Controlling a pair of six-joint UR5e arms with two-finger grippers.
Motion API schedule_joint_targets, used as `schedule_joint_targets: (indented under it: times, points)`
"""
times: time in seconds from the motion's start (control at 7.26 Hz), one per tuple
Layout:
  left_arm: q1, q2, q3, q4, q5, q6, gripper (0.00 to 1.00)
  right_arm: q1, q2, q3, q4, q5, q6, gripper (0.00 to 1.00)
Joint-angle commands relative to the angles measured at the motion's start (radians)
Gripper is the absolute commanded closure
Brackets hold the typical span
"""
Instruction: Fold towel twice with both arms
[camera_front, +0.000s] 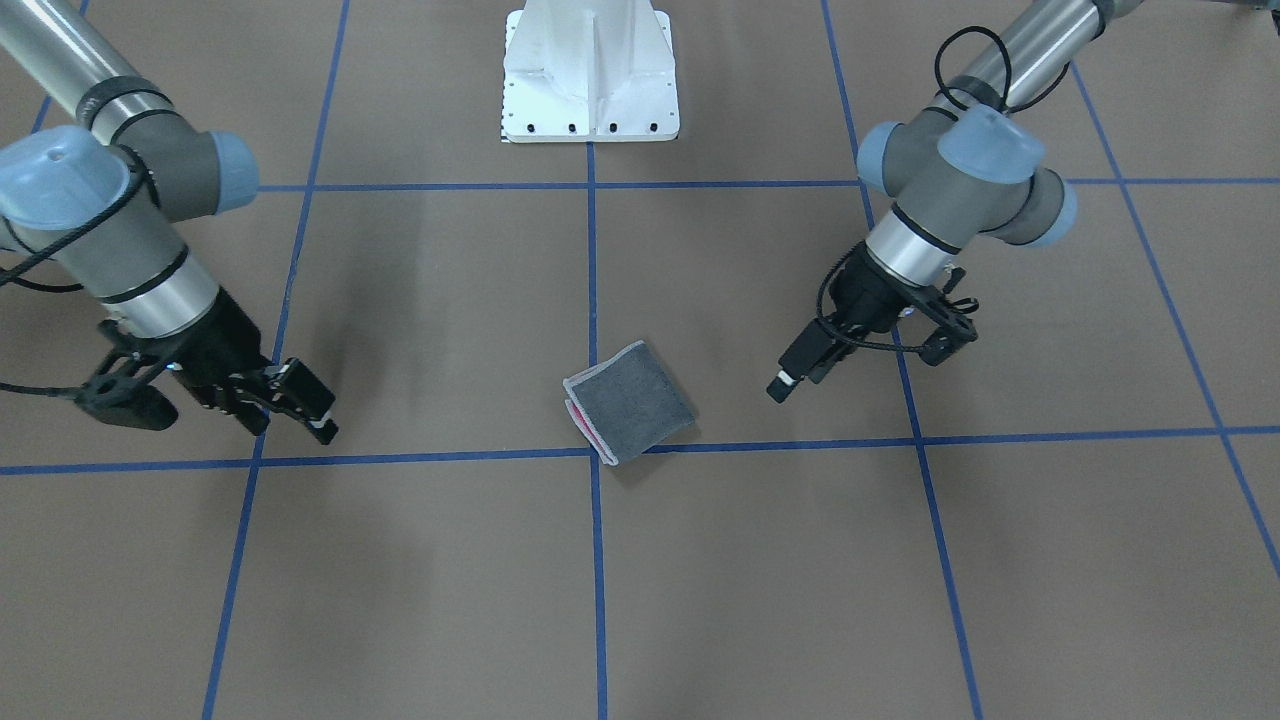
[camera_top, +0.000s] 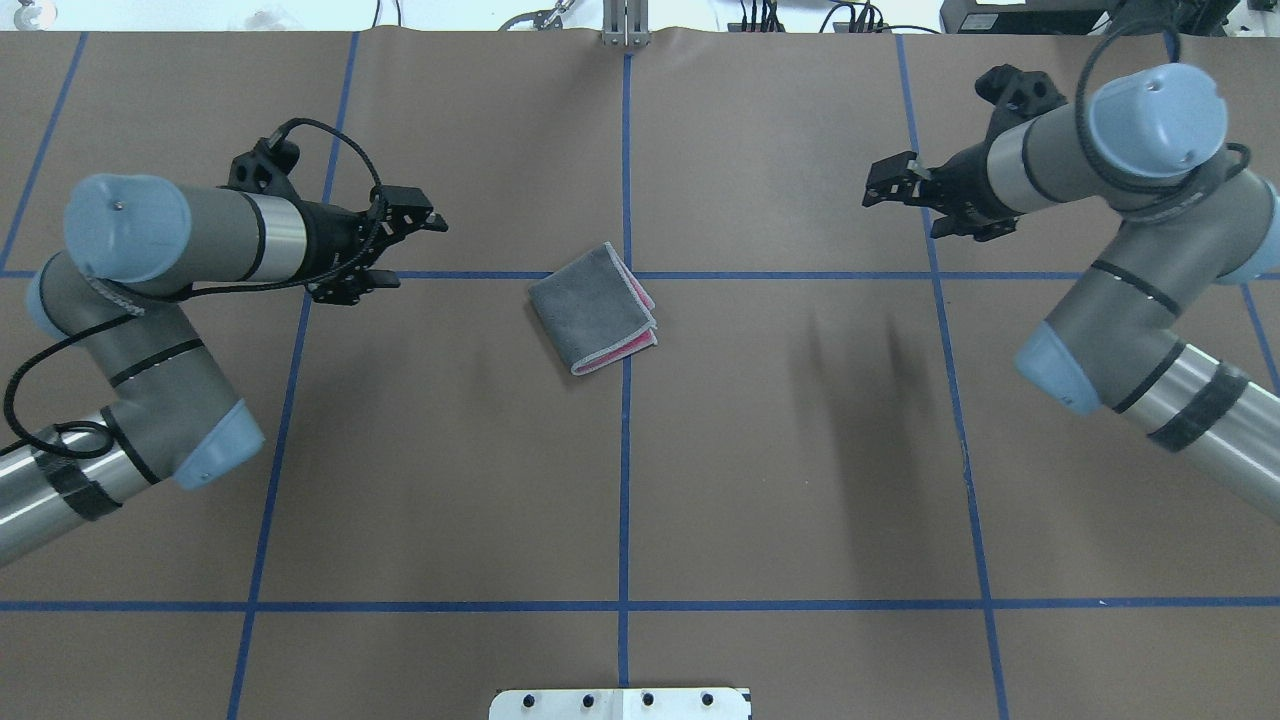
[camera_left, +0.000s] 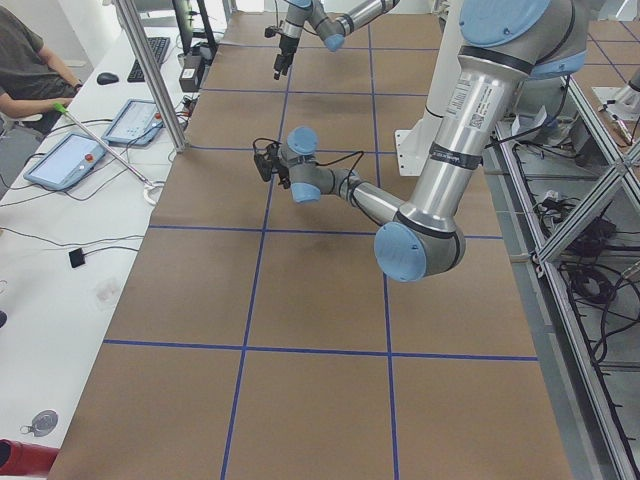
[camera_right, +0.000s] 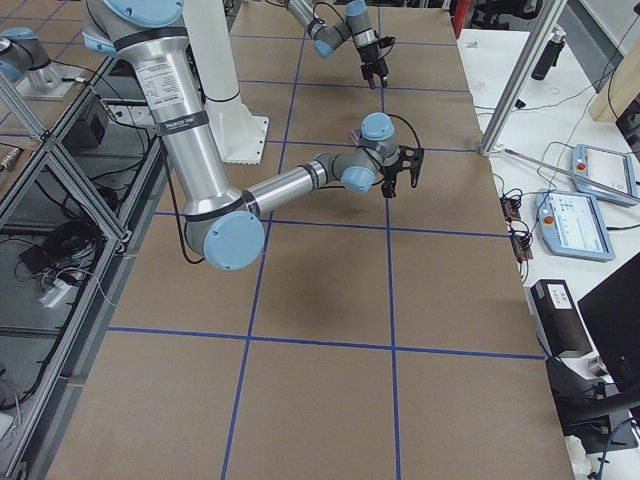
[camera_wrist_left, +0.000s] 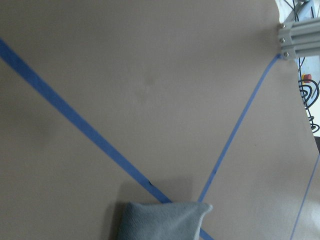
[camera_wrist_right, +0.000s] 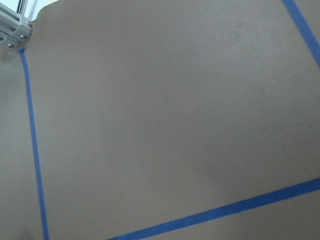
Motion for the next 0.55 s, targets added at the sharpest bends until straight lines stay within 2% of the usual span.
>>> schedule_joint_targets:
  times: [0.0,0.14,0.28,0.41]
  points:
    - [-0.128,0.135,-0.013,0.096,-0.060,0.440,0.00,0.150,-0.122,-0.009,-0.001,0.089,-0.300,0.00]
    - [-0.212,0.183,-0.013,0.159,-0.089,0.661,0.00,0.202,-0.174,-0.020,-0.003,0.103,-0.426,0.00]
    - [-0.289,0.224,-0.021,0.251,-0.090,0.923,0.00,0.266,-0.222,-0.047,-0.004,0.154,-0.579,0.00]
    - [-0.329,0.273,-0.044,0.331,-0.097,1.133,0.00,0.341,-0.243,-0.087,-0.004,0.246,-0.685,0.00]
